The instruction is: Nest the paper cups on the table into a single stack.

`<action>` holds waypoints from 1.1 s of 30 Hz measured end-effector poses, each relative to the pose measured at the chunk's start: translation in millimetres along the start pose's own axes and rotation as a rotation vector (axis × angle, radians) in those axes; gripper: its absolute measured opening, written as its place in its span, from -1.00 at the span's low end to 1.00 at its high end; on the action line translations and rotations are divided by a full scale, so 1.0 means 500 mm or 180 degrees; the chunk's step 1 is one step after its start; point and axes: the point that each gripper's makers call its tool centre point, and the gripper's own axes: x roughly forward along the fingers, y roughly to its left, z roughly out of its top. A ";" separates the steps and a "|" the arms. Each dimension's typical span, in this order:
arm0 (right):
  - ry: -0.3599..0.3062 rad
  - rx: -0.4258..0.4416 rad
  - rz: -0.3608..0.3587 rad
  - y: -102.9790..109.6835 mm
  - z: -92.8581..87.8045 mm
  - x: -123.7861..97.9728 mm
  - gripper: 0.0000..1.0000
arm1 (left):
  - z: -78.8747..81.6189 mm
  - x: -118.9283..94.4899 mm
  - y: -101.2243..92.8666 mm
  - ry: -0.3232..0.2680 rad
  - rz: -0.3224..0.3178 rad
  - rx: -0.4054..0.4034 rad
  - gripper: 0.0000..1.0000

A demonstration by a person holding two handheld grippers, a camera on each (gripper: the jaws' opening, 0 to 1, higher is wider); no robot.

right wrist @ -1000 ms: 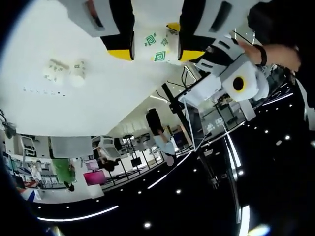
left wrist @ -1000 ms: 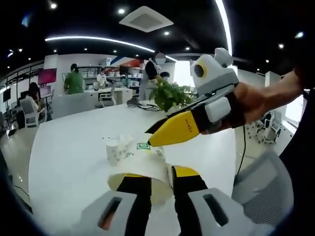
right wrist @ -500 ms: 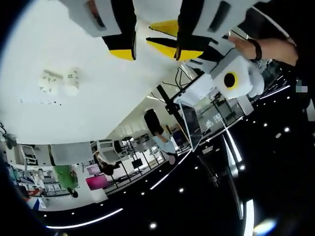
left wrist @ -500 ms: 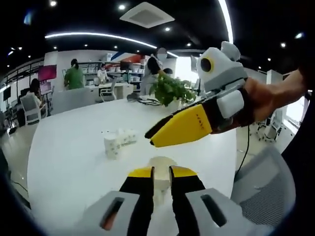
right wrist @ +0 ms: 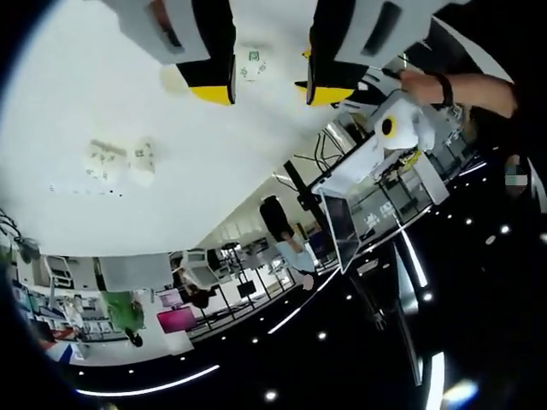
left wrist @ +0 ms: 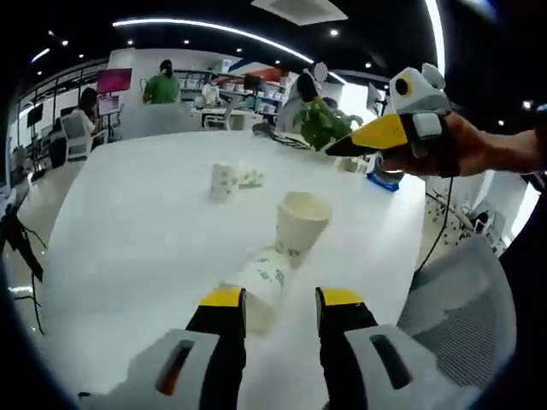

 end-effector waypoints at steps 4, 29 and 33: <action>0.0008 0.0013 0.0000 0.008 -0.009 -0.003 -0.38 | -0.007 0.008 0.002 -0.0010 0.0046 -0.0158 -0.34; -0.0067 0.0137 -0.0134 0.000 -0.045 -0.052 -0.27 | -0.040 0.135 -0.013 -0.0155 -0.0177 -0.0917 -0.34; -0.0024 0.0036 -0.0150 -0.002 -0.053 -0.054 -0.02 | -0.030 0.142 -0.034 -0.0180 -0.0198 -0.0950 -0.36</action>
